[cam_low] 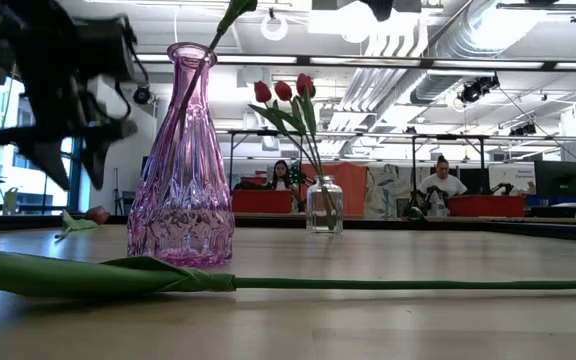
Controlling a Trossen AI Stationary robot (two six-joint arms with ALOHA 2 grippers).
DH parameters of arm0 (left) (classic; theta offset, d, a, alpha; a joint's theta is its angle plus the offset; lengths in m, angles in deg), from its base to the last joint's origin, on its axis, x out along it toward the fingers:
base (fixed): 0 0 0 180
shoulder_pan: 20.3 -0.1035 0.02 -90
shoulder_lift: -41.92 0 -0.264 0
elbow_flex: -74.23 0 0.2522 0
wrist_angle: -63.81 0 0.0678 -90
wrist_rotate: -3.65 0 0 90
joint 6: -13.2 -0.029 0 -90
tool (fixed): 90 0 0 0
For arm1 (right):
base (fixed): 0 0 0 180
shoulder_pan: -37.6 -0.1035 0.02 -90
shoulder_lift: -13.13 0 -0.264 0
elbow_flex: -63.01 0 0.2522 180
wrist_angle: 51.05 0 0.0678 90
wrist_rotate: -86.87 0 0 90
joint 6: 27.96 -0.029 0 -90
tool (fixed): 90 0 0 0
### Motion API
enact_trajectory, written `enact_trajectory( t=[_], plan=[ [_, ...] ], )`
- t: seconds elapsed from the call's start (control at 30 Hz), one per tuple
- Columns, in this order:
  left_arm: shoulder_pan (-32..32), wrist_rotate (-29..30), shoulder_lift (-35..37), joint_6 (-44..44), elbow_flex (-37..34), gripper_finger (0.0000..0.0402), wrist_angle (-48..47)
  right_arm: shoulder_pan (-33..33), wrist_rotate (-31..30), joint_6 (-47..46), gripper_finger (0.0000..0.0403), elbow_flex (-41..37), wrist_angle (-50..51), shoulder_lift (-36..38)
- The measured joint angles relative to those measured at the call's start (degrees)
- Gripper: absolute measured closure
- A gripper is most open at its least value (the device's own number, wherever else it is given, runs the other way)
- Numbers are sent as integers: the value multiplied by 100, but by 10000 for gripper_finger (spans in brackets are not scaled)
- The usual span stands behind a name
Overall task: Sort flowers into vase by color
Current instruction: Put the top dark red tulip into the violet flower vase
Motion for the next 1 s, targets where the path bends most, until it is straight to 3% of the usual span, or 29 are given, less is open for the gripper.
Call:
enact_trajectory(
  t=[0.13,0.53,0.63,0.8,0.9,1.0],
  plan=[
    [-500,-113,-239,-30,-506,189,766,42,-301,-174,84,0,19,-5],
    [-1594,117,-942,213,-1167,199,2154,75,-287,6,84,0,213,-7],
    [-1688,187,-1243,209,-1161,246,2263,75,-219,20,84,0,250,-7],
    [-1640,1,-1200,152,-1067,383,2368,75,-40,104,84,0,630,79],
    [-1411,-560,-768,-218,-725,385,2390,68,55,321,84,0,984,241],
    [-1185,-59,-128,-876,-193,396,2429,68,53,593,84,0,1276,440]
  ],
)
